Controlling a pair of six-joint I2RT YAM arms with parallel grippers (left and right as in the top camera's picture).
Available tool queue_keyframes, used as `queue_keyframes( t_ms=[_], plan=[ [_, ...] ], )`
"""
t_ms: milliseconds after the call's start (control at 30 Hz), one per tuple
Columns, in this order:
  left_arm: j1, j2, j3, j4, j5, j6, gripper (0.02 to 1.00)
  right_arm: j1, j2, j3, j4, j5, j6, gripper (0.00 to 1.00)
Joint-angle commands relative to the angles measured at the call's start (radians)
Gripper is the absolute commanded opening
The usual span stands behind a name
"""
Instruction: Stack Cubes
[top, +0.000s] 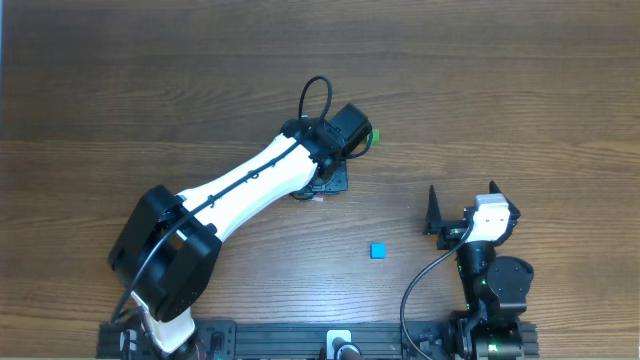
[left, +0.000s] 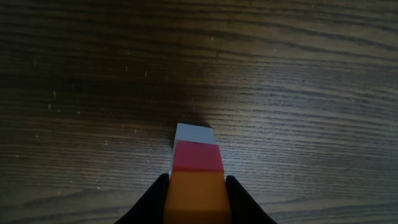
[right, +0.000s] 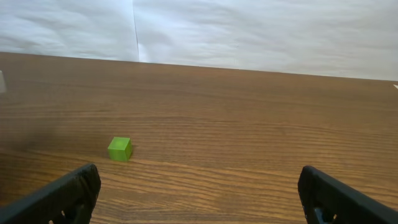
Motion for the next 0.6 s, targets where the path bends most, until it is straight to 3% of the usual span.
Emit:
queue_keyframes(
  t_ms=[33, 467, 533, 600],
  plan=[
    [0.004, 0.020, 0.023, -0.002, -0.019, -0.014, 0.264, -0.007, -0.008, -0.009, 0.003, -0.015, 0.003, 0.993],
    [0.004, 0.020, 0.023, -0.002, -0.024, -0.014, 0.435, -0.007, -0.008, -0.009, 0.003, -0.015, 0.003, 0.991],
    [0.004, 0.020, 0.023, -0.001, -0.026, -0.014, 0.560, -0.007, -0.008, -0.009, 0.003, -0.015, 0.003, 0.993],
    [0.002, 0.019, 0.023, 0.000, -0.029, -0.014, 0.814, -0.007, -0.008, -0.009, 0.003, -0.015, 0.003, 0.991]
  ],
)
